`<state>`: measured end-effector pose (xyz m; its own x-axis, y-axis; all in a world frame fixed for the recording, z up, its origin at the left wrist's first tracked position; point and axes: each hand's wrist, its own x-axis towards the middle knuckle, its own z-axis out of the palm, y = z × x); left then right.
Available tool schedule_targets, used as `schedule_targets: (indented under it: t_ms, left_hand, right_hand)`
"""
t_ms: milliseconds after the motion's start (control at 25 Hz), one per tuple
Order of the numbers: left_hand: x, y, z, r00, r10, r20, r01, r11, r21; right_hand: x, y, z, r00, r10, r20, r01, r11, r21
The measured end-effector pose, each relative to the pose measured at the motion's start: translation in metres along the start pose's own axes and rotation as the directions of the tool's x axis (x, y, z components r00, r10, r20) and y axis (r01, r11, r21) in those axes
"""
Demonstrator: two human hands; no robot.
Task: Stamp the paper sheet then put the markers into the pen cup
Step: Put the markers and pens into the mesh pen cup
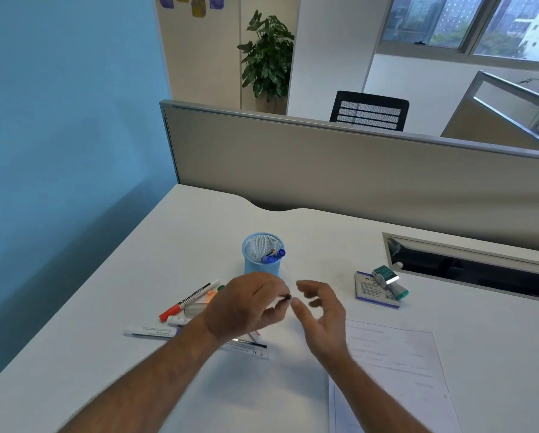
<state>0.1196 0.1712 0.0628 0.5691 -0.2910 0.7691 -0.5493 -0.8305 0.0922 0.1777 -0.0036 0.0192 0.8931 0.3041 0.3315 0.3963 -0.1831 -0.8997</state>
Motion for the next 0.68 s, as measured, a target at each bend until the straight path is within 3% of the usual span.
schedule_targets:
  t_ms: [80, 200, 280, 360, 480, 560, 680]
  left_hand:
    - [0.006, 0.010, -0.005, 0.964, -0.248, -0.093, 0.227, 0.955, -0.188]
    - [0.010, 0.016, -0.006, 0.804, -0.573, -0.157, 0.468, 0.774, -0.427]
    - [0.008, 0.010, -0.008, 0.719, -0.686, -0.114, 0.517, 0.637, -0.571]
    - [0.001, -0.004, -0.014, 0.680, -0.733, -0.012, 0.567, 0.536, -0.625]
    - [-0.021, -0.028, -0.021, 0.715, -0.669, 0.201, 0.690, 0.633, -0.350]
    - [-0.031, -0.036, -0.020, 0.691, -0.646, 0.325, 0.715, 0.676, -0.177]
    - [-0.044, -0.041, -0.017, 0.659, -0.653, 0.372, 0.713, 0.700, -0.036]
  right_hand:
    - [0.001, 0.000, -0.001, 0.989, -0.097, 0.111, 0.103, 0.993, -0.052]
    - [0.008, -0.002, -0.001, 0.980, -0.150, 0.129, 0.160, 0.985, -0.072]
    - [0.014, -0.003, -0.005, 0.964, -0.243, 0.104, 0.255, 0.958, -0.128]
    - [0.024, -0.005, -0.013, 0.936, -0.343, 0.080, 0.352, 0.914, -0.202]
    - [0.041, -0.015, -0.025, 0.893, -0.442, 0.086, 0.440, 0.816, -0.374]
    - [0.050, -0.025, -0.031, 0.869, -0.481, 0.112, 0.480, 0.771, -0.417]
    - [0.063, -0.046, -0.036, 0.823, -0.560, 0.096, 0.542, 0.723, -0.428]
